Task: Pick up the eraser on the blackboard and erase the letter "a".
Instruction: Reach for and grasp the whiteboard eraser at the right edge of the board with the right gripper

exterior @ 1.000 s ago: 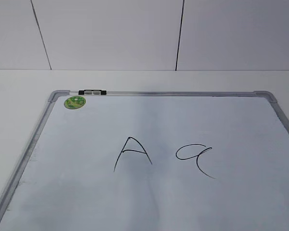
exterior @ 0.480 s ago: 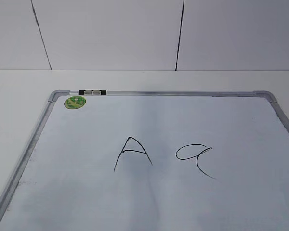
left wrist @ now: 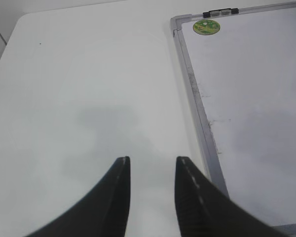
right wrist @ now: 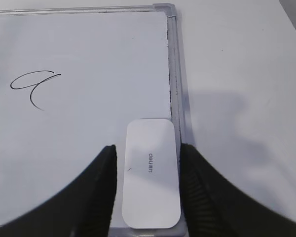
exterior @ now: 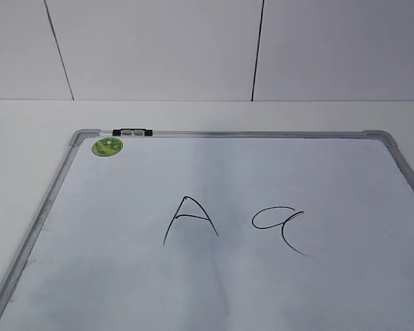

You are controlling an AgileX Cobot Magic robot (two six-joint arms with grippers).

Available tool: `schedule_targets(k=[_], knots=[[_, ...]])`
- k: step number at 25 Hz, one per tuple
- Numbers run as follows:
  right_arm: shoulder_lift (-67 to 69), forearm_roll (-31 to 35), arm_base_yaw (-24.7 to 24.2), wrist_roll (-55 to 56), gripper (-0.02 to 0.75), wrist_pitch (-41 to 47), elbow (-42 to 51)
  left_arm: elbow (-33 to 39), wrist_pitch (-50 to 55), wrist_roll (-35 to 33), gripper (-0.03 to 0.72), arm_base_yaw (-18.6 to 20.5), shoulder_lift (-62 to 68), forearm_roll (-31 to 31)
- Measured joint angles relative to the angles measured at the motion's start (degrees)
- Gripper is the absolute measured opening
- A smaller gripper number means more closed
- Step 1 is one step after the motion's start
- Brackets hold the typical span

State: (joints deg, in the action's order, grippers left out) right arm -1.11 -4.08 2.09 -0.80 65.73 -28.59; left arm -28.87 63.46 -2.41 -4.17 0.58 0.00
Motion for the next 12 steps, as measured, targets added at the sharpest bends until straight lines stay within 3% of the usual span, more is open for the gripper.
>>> schedule_targets(k=[12], knots=[[0.00, -0.13, 0.00, 0.00, 0.336, 0.00, 0.00, 0.00, 0.00, 0.00, 0.235, 0.00, 0.00, 0.00]])
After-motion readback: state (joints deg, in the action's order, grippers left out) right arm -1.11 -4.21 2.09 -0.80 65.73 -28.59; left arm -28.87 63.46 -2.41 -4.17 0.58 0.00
